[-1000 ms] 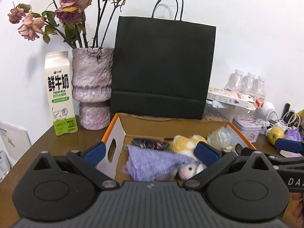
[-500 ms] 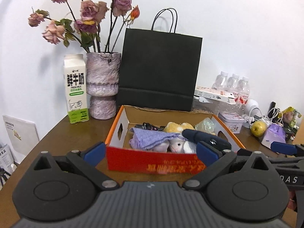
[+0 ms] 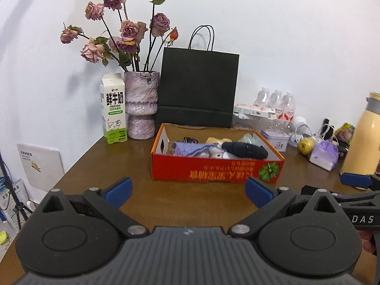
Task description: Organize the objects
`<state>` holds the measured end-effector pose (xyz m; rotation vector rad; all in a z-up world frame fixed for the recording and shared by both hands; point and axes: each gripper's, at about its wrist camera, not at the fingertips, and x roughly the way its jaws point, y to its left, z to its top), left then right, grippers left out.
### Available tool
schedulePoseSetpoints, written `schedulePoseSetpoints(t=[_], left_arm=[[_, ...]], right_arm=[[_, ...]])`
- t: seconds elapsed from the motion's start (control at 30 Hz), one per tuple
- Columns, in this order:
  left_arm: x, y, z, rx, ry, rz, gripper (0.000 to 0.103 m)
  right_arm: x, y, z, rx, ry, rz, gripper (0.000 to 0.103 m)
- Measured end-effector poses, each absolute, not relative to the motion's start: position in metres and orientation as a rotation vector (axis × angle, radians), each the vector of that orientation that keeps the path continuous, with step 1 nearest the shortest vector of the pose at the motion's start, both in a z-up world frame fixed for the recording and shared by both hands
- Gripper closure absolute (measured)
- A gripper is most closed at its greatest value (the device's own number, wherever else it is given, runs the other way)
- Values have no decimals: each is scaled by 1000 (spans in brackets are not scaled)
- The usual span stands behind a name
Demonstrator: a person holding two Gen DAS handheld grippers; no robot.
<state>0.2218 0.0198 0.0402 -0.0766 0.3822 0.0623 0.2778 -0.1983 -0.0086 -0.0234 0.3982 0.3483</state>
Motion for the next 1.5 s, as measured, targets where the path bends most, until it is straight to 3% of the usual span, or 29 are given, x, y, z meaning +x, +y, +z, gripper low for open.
schedulePoseSetpoints(t=[0.43, 1.5], left_arm=[[160, 19, 14, -81, 437, 53, 0], [156, 15, 10, -75, 445, 58, 0]], right_arm=[[203, -205, -27, -24, 432, 366, 0], [193, -207, -31, -25, 435, 365, 0]])
